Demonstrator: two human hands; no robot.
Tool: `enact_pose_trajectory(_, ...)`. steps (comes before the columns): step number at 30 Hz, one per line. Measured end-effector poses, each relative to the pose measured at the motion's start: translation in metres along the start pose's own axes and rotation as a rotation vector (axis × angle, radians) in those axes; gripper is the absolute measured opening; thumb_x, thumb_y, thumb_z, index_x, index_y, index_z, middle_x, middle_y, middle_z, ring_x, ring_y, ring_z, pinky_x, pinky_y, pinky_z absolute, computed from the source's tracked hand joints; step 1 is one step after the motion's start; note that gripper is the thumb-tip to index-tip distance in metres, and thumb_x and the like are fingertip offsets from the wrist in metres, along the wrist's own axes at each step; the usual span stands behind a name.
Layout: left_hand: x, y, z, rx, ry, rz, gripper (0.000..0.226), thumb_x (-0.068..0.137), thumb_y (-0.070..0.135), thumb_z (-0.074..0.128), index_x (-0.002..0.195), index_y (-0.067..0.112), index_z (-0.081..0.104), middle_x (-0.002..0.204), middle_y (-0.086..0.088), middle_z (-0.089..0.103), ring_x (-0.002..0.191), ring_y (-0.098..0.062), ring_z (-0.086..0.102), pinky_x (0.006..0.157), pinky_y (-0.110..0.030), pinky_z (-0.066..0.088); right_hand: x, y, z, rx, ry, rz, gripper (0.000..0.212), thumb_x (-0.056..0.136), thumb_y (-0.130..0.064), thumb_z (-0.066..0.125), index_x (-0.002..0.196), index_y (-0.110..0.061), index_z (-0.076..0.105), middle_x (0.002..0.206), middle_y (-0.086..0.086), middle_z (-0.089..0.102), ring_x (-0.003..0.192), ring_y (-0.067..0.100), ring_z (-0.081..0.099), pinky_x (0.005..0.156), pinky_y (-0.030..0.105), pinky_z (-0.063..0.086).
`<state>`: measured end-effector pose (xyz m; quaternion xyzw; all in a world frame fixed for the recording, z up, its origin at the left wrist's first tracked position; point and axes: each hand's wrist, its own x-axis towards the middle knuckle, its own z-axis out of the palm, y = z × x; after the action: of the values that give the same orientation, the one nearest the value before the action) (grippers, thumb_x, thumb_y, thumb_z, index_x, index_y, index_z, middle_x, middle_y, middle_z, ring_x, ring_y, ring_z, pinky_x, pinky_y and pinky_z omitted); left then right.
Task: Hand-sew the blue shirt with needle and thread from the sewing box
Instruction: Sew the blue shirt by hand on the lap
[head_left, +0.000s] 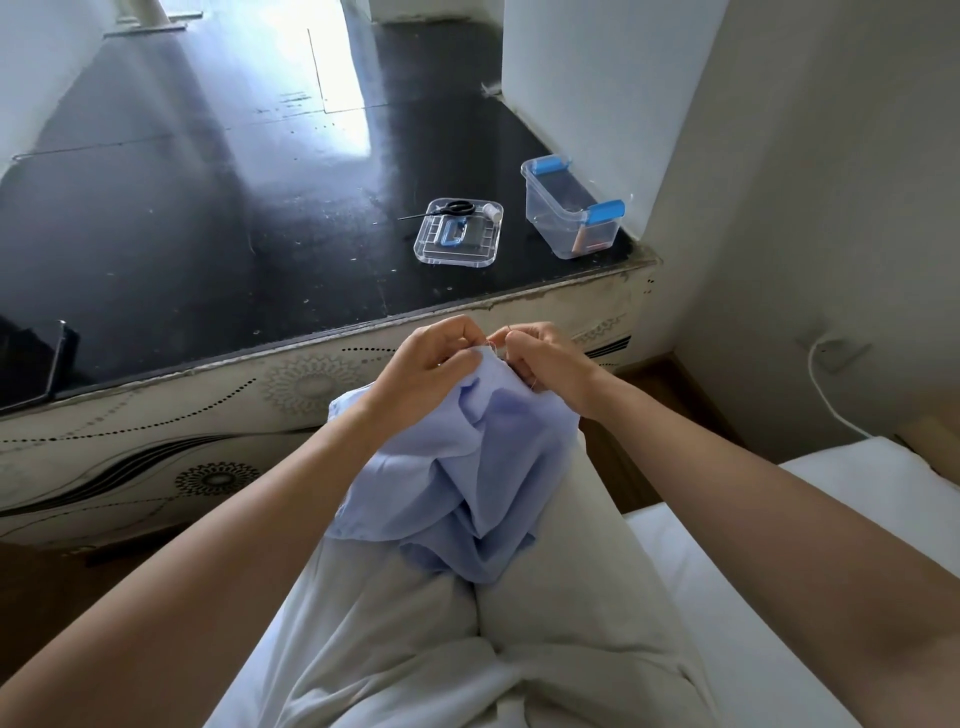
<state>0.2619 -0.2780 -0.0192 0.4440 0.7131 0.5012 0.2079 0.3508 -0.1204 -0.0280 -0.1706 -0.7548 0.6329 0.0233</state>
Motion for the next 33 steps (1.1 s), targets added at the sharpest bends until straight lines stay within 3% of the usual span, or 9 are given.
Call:
enact_pose_trajectory(3, 0.0, 0.001, -0.001, 0.027, 0.039, -0.005, 0.009, 0.08, 0.01, 0.048, 0.079, 0.011, 0.057, 0.063, 0.007, 0.048, 0.059, -0.008, 0.039, 0.057, -0.018, 0.033, 0.001, 0.008, -0.002, -0.053, -0.005, 0.009, 0.026, 0.098, -0.013, 0.045, 0.077, -0.005, 0.057, 0.069, 0.011, 0.046, 0.062, 0.025, 0.038, 0.055, 0.025, 0.032)
enact_pose_trajectory(7, 0.003, -0.009, -0.002, 0.074, 0.088, -0.053, 0.007, 0.079, 0.017, 0.052, 0.077, 0.02, 0.058, 0.064, 0.005, 0.053, 0.058, -0.01, 0.042, 0.057, -0.023, 0.037, -0.001, 0.012, -0.009, 0.008, 0.036, -0.043, 0.016, 0.096, -0.011, 0.053, 0.081, -0.006, 0.056, 0.071, 0.01, 0.05, 0.06, 0.017, 0.043, 0.053, 0.024, 0.036)
enact_pose_trajectory(12, 0.006, -0.02, -0.01, 0.373, 0.145, -0.15, 0.052, 0.077, 0.048, 0.053, 0.124, 0.024, 0.057, 0.094, 0.001, 0.065, 0.083, -0.022, 0.061, 0.079, -0.034, 0.047, -0.002, 0.012, -0.016, 0.034, 0.095, -0.161, 0.007, 0.091, -0.019, 0.064, 0.087, -0.014, 0.06, 0.085, 0.021, 0.059, 0.075, 0.028, 0.054, 0.062, 0.028, 0.048)
enact_pose_trajectory(14, 0.009, -0.016, -0.01, 0.435, 0.159, -0.154, 0.028, 0.08, 0.043, 0.047, 0.091, 0.026, 0.066, 0.077, 0.007, 0.059, 0.075, -0.018, 0.054, 0.079, -0.034, 0.04, -0.001, 0.011, -0.015, 0.03, 0.129, -0.193, 0.013, 0.085, -0.028, 0.064, 0.088, -0.016, 0.06, 0.088, 0.029, 0.06, 0.075, 0.031, 0.055, 0.064, 0.031, 0.05)
enact_pose_trajectory(16, 0.01, -0.012, -0.009, 0.476, 0.188, -0.145, 0.028, 0.082, 0.038, 0.044, 0.056, 0.029, 0.048, 0.057, 0.013, 0.046, 0.064, -0.015, 0.043, 0.077, -0.033, 0.033, -0.002, 0.011, -0.015, 0.03, 0.174, -0.215, 0.017, 0.082, -0.032, 0.063, 0.089, -0.018, 0.058, 0.09, 0.032, 0.06, 0.076, 0.037, 0.057, 0.066, 0.034, 0.052)
enact_pose_trajectory(21, 0.011, -0.021, -0.017, 0.327, 0.278, -0.069, 0.014, 0.092, 0.02, 0.064, 0.081, 0.013, 0.07, 0.077, 0.003, 0.063, 0.072, -0.017, 0.055, 0.07, -0.029, 0.045, -0.004, 0.014, -0.02, 0.024, 0.235, -0.194, 0.02, 0.079, -0.035, 0.062, 0.088, -0.019, 0.056, 0.089, 0.024, 0.062, 0.081, 0.036, 0.061, 0.072, 0.042, 0.057)
enact_pose_trajectory(24, 0.014, -0.012, -0.019, 0.241, 0.328, 0.042, 0.005, 0.09, 0.011, 0.066, 0.09, 0.008, 0.07, 0.084, 0.006, 0.062, 0.077, -0.003, 0.056, 0.069, -0.02, 0.046, -0.004, 0.013, -0.019, 0.036, 0.247, -0.186, 0.021, 0.079, -0.036, 0.062, 0.088, -0.019, 0.056, 0.084, 0.015, 0.063, 0.078, 0.033, 0.06, 0.071, 0.038, 0.056)
enact_pose_trajectory(27, 0.016, -0.007, -0.018, 0.246, 0.343, 0.098, 0.005, 0.089, 0.007, 0.066, 0.09, 0.011, 0.067, 0.086, 0.011, 0.058, 0.079, 0.004, 0.054, 0.072, -0.011, 0.041, -0.004, 0.013, -0.018, 0.039, 0.258, -0.197, 0.02, 0.08, -0.035, 0.063, 0.09, -0.019, 0.056, 0.092, 0.023, 0.064, 0.083, 0.039, 0.063, 0.075, 0.045, 0.057)
enact_pose_trajectory(33, 0.011, -0.007, -0.011, 0.176, 0.28, 0.014, 0.005, 0.087, 0.015, 0.071, 0.084, 0.016, 0.067, 0.078, 0.006, 0.064, 0.068, -0.004, 0.054, 0.064, -0.015, 0.043, -0.007, 0.017, -0.019, 0.018, 0.236, -0.192, 0.009, 0.093, -0.014, 0.063, 0.09, -0.018, 0.056, 0.079, 0.013, 0.061, 0.073, 0.028, 0.058, 0.062, 0.027, 0.054)
